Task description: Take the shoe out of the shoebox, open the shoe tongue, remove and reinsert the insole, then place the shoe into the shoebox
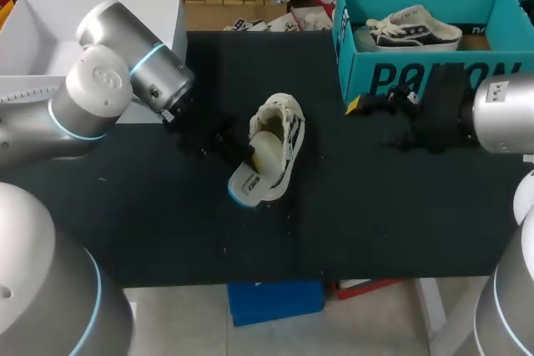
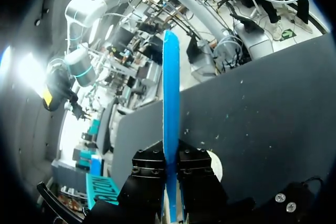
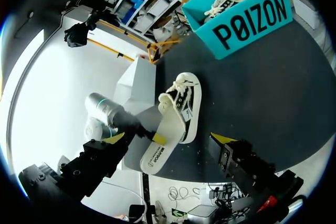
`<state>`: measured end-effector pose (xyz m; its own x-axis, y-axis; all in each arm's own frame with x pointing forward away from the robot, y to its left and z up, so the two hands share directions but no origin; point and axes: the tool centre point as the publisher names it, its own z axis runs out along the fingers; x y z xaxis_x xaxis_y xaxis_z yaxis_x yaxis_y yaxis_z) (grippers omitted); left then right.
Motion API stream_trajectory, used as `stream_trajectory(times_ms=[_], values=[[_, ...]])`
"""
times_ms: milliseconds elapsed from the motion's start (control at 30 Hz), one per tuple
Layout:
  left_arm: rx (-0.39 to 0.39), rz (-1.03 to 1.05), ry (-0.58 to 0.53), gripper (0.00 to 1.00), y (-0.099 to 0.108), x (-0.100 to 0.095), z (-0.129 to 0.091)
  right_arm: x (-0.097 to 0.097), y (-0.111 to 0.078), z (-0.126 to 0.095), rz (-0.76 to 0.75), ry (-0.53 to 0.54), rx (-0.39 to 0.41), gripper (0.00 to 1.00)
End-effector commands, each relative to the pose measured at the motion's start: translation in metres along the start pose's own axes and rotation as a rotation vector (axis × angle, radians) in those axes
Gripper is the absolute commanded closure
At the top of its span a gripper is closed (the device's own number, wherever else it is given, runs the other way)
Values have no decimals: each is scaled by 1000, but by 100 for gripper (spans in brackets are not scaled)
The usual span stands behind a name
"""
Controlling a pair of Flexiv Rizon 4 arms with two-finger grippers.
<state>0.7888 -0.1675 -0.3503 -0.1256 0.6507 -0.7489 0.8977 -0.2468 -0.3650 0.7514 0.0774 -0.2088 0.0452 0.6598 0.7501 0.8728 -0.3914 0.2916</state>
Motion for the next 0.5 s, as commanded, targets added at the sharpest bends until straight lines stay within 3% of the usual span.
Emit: stream_trajectory(times_ms=[33,500], values=[[-8,0,-1,100,12,-1,3,0,0,0,0,-1,0,0],[-48,-20,-49,100,37,0,3,0,0,0,0,-1,0,0]])
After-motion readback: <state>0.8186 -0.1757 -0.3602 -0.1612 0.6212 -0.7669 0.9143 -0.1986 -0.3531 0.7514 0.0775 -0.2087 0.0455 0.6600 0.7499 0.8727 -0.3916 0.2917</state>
